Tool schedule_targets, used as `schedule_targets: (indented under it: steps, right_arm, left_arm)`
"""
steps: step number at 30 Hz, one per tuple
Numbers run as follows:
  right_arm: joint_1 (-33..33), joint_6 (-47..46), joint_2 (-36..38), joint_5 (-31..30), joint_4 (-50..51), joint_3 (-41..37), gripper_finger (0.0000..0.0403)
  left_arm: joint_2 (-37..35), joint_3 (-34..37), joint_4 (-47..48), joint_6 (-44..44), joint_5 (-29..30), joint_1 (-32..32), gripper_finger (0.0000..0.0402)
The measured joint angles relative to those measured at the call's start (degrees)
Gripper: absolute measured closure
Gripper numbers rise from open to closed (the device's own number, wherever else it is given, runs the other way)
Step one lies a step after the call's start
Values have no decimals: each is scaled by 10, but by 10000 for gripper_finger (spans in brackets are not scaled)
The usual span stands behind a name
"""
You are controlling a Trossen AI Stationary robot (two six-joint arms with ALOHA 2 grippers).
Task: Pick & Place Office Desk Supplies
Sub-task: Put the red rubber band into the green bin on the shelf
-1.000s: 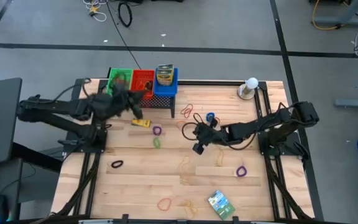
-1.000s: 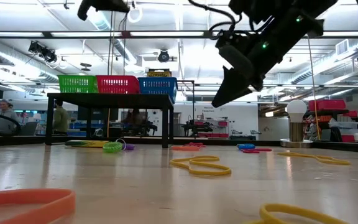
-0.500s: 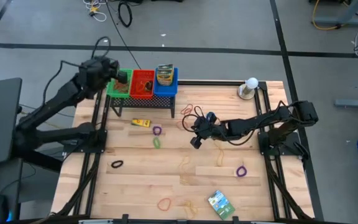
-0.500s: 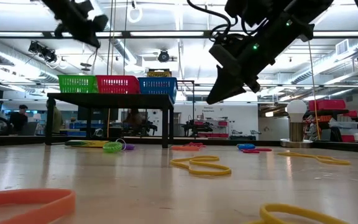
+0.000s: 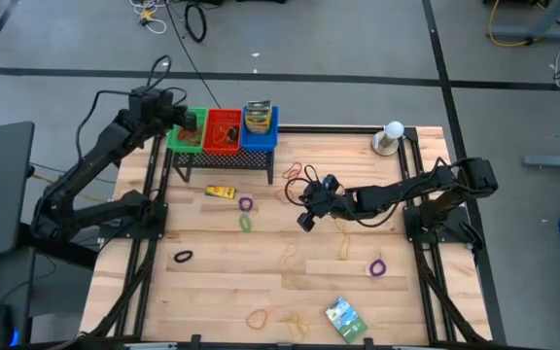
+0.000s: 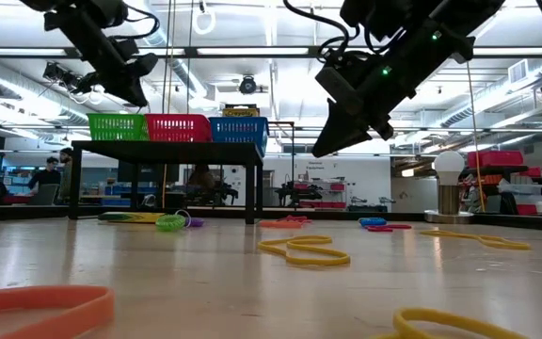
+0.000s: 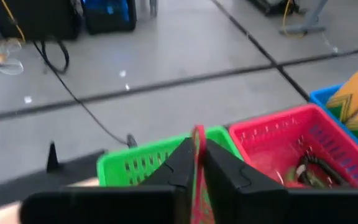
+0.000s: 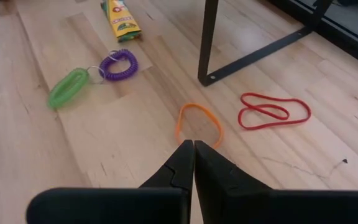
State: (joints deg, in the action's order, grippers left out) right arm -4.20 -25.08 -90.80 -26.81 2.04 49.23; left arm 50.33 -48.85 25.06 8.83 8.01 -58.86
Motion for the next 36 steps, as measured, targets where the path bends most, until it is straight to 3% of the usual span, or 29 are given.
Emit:
schedule_targets:
  steps: [10,18,26,32,36]
  right_arm:
    - [19,-1,0,32,0,0,385]
    - [42,-5,0,88,0,0,385]
    - [58,-42,0,126,2,0,385]
    - [60,-42,0,127,3,0,385]
    - [60,-40,0,127,3,0,385]
  left_arm:
    - [83,-150,237,42,-17,0,266]
    - [149,-224,360,32,-17,0,207]
    - [187,-272,393,-16,23,3,189]
    - [192,-281,394,-78,120,41,188]
    - [192,-295,391,-61,99,58,177]
